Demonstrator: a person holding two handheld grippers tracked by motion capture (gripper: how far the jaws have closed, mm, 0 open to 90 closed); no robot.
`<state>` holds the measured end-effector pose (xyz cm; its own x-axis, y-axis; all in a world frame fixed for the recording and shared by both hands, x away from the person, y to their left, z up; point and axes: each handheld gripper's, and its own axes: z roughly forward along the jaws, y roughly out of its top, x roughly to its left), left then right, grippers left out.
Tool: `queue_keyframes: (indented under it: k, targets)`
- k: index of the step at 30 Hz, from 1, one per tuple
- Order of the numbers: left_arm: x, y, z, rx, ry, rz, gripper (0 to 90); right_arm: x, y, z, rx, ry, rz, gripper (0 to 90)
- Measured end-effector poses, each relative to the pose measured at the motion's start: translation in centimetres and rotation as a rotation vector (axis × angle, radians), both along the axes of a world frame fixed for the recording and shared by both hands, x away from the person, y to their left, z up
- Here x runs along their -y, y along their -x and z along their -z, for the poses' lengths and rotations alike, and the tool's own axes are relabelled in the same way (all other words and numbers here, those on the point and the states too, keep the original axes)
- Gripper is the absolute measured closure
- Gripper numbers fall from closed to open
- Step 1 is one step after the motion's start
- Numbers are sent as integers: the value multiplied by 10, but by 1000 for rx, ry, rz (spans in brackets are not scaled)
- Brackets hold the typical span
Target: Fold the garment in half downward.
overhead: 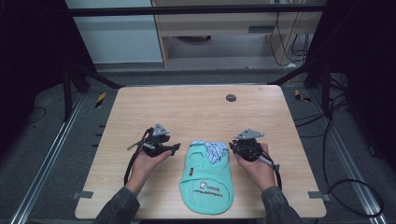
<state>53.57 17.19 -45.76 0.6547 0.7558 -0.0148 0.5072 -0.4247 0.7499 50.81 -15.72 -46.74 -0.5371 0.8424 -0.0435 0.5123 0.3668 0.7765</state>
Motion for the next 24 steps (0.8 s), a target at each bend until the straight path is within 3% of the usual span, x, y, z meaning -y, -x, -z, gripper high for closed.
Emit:
queue_keyframes:
  k: [3,6,11,12,16,18,20,22,24]
  targets:
    - [14,-15,-8,8,-14,11,444,-1,-7,-1,-32,-40,-3,791]
    - [30,-26,-11,-21,5,25,445,-3,-14,1,-50,-30,-1,772]
    - [51,-36,-6,-44,-25,54,463,-10,-28,10,-106,-44,5,701]
    - [53,-37,-4,-38,-25,45,463,-10,-28,10,-106,-44,5,701]
    - [57,-43,6,-79,-56,36,460,-19,-32,11,-113,-59,2,687]
    - [56,-45,14,-117,-38,31,471,-22,-32,12,-127,-70,6,685]
    - [57,-44,17,-104,-94,51,463,-25,-33,14,-139,-48,-3,675]
    - [54,-43,21,-117,-83,41,435,-27,-34,18,-154,-52,-2,669]
    - [54,-44,24,-122,-85,42,441,-30,-34,22,-160,-10,-6,647]
